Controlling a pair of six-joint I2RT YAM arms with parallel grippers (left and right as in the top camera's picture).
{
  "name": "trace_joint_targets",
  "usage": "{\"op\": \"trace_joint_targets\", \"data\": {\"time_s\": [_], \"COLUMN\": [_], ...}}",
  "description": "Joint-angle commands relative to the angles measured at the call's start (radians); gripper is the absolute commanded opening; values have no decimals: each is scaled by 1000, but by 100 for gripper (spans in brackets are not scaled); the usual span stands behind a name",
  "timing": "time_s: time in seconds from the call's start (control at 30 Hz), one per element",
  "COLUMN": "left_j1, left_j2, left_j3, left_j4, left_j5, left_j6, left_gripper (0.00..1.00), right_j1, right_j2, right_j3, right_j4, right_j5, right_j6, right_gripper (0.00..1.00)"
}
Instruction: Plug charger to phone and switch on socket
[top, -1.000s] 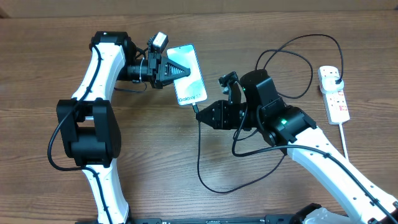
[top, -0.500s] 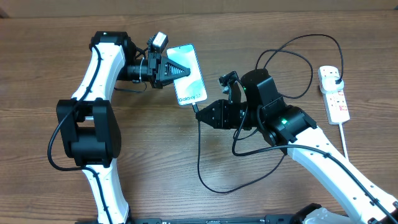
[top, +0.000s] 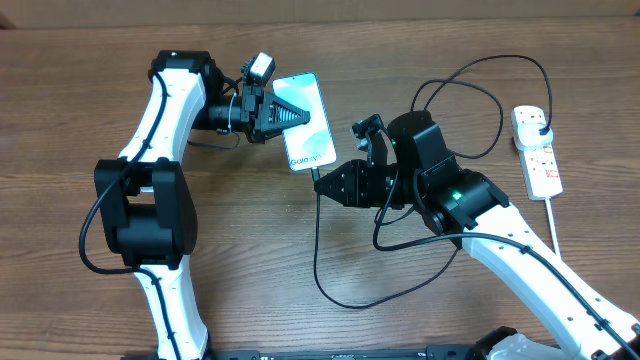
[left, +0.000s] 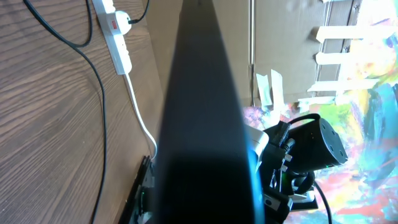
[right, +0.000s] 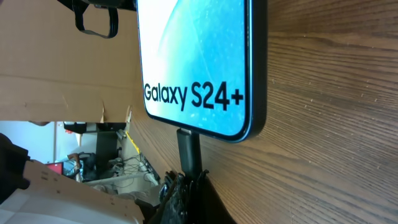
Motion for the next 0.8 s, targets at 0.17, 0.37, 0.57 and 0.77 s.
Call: {"op": "trace_joint_targets", "data": {"time_s": [0.17, 0.37, 0.57, 0.77], "left_j1": [-36, -33, -34, -40], "left_j2": [-8, -8, -8, -8], "left_j3": [9, 9, 9, 9], "left_j4": [-21, -13, -16, -20], "left_j5": [45, 43, 0, 0], "left_j6": [-14, -14, -14, -14], "left_gripper": [4, 4, 4, 4], "right_j1": [-16, -16, -16, -16], "right_j2": [-7, -6, -7, -7], "right_j3": [-1, -1, 0, 0], "right_j4": [29, 28, 35, 45], "right_j5": [69, 69, 80, 114], "right_j6": [3, 3, -5, -16], "right_gripper": [4, 4, 4, 4]}}
